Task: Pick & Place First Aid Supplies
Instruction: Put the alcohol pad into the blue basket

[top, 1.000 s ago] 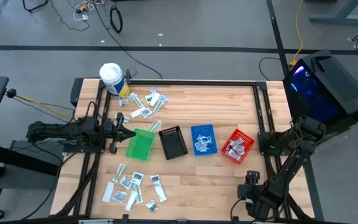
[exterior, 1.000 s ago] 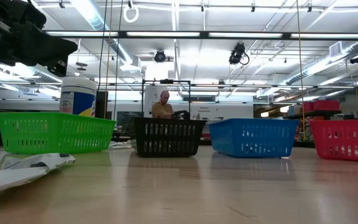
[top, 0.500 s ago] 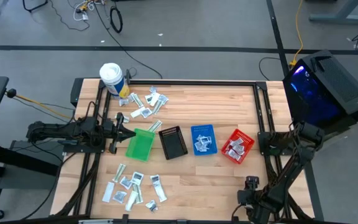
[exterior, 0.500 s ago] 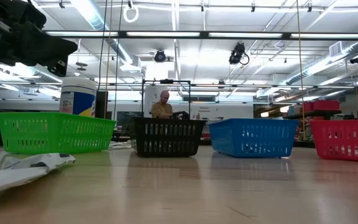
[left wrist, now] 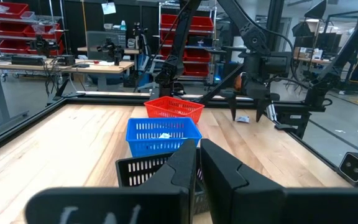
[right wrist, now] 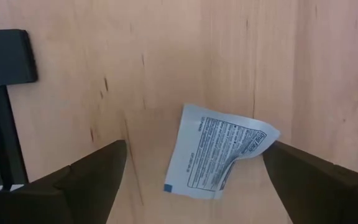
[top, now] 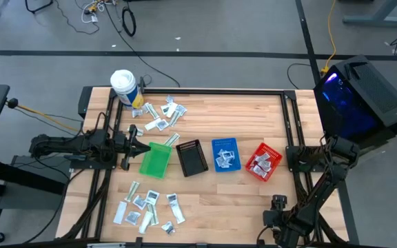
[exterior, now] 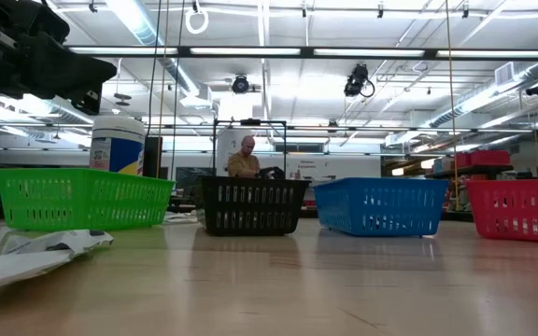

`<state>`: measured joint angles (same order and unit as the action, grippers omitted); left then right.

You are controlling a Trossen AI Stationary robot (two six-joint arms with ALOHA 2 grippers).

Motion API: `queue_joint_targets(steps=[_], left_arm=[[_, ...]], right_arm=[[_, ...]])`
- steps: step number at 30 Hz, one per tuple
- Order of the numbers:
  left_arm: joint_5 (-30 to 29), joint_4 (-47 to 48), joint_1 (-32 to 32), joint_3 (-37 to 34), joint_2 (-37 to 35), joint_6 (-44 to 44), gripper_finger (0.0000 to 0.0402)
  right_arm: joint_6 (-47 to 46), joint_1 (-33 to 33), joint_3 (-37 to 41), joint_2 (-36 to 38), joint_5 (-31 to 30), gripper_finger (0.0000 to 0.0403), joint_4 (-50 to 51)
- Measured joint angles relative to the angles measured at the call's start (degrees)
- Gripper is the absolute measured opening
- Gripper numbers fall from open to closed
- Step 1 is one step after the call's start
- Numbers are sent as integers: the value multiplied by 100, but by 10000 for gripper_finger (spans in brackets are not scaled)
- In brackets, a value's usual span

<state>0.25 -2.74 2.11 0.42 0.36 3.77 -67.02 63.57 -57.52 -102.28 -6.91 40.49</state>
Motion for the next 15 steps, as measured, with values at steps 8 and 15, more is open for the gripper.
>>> queue_joint_targets(steps=[8,15], left_arm=[[0,2,0,-2,0,0,32],[0,2,0,-2,0,0,32]], right_arm=[[0,0,4,0,13,313,-9],[0,0,7,-2,27,266,-11]])
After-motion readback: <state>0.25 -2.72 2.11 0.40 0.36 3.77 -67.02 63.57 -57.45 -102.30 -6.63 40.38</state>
